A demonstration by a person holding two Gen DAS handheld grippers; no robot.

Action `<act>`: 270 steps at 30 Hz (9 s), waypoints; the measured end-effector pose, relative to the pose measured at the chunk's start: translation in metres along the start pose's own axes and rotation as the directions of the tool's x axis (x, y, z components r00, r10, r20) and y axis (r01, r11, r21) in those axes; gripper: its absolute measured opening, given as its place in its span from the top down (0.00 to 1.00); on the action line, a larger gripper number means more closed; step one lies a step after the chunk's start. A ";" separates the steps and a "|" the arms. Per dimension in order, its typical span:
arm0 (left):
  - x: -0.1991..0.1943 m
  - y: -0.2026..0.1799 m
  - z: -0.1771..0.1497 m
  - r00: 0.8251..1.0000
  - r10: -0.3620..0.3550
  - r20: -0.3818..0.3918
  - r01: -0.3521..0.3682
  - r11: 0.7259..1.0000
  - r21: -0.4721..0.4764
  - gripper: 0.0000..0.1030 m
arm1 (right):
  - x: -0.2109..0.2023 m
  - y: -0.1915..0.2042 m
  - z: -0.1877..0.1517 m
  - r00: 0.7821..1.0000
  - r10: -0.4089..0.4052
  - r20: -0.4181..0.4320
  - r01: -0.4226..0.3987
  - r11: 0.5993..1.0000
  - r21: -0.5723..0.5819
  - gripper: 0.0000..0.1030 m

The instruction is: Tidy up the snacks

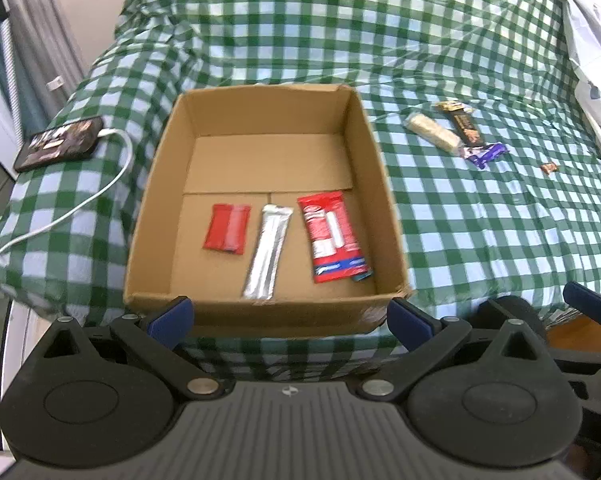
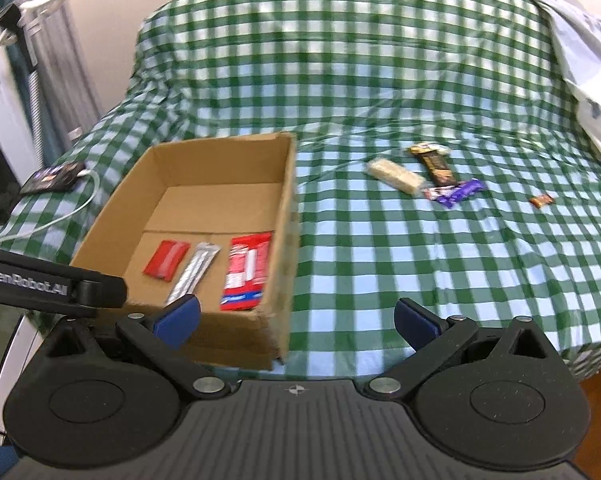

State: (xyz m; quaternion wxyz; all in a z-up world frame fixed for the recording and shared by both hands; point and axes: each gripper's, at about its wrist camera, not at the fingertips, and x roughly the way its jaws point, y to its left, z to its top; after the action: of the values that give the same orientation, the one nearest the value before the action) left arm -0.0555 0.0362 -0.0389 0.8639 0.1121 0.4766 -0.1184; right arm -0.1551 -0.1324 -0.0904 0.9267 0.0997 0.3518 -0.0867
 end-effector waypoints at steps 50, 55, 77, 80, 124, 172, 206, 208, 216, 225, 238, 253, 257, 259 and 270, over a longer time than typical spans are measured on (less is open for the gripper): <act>0.420 -0.253 0.270 0.977 -0.053 -0.207 0.025 0.991 -0.132 0.01 | 0.419 -0.271 0.149 0.991 -0.134 0.031 0.136 0.986 -0.100 0.01; 0.401 -0.237 0.273 0.982 -0.087 -0.168 0.060 0.985 -0.161 0.61 | 0.403 -0.260 0.142 0.995 -0.063 0.071 0.075 0.981 -0.177 0.60; 0.149 -0.112 0.132 0.980 -0.161 -0.120 0.157 0.987 -0.045 0.61 | 0.141 -0.132 0.077 0.986 0.066 0.155 -0.072 0.997 0.037 0.60; 0.122 -0.083 0.109 0.990 -0.109 -0.091 0.105 0.994 -0.043 0.61 | 0.113 -0.109 0.060 0.987 0.090 0.133 -0.097 0.994 0.049 0.60; 0.001 0.072 -0.014 0.997 -0.037 0.070 0.050 0.980 -0.194 0.61 | 0.005 0.054 0.007 0.989 0.149 0.007 -0.144 0.967 -0.211 0.60; 0.149 0.103 0.102 0.999 0.027 -0.019 -0.030 0.980 -0.196 0.61 | 0.176 0.090 0.069 0.977 0.171 -0.128 -0.193 0.962 -0.192 0.60; 0.057 0.084 0.001 0.993 0.099 -0.057 -0.105 0.988 -0.111 0.00 | 0.055 0.074 0.021 0.994 0.097 -0.056 -0.106 0.978 -0.178 0.03; 0.043 0.082 -0.006 0.995 0.096 -0.032 -0.099 0.989 -0.112 0.00 | 0.039 0.073 0.018 0.995 0.098 -0.024 -0.100 0.978 -0.183 0.02; 0.001 0.065 -0.026 0.994 0.100 0.045 -0.096 0.991 -0.094 0.00 | -0.005 0.072 0.008 0.993 0.105 0.058 -0.091 0.975 -0.201 0.01; -0.024 0.055 -0.038 0.988 0.113 0.100 -0.105 0.991 -0.086 0.00 | -0.033 0.066 0.000 0.987 0.110 0.118 -0.086 0.978 -0.192 0.01; -0.031 0.053 -0.041 0.988 0.115 0.107 -0.107 0.991 -0.082 0.00 | -0.042 0.064 -0.003 0.984 0.110 0.139 -0.083 0.978 -0.192 0.01; -0.015 0.056 -0.036 0.993 0.107 0.051 -0.103 0.992 -0.078 0.00 | -0.029 0.063 -0.001 0.990 0.104 0.091 -0.087 0.980 -0.178 0.01; -0.009 0.055 -0.033 0.994 0.101 0.030 -0.098 0.992 -0.079 0.00 | -0.023 0.060 -0.001 0.993 0.098 0.072 -0.085 0.982 -0.166 0.01; -0.007 0.053 -0.032 0.995 0.099 0.022 -0.097 0.992 -0.078 0.00 | -0.020 0.058 -0.001 0.994 0.094 0.062 -0.084 0.984 -0.158 0.01; 0.005 0.046 -0.029 0.996 0.092 -0.019 -0.093 0.993 -0.071 0.00 | -0.006 0.047 -0.001 0.997 0.073 0.021 -0.070 0.991 -0.117 0.01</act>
State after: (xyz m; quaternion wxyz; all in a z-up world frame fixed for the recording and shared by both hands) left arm -0.0618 0.0880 -0.0541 0.8681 0.1038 0.4816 -0.0600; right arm -0.1494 -0.0867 -0.0810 0.9378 0.0568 0.3408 -0.0341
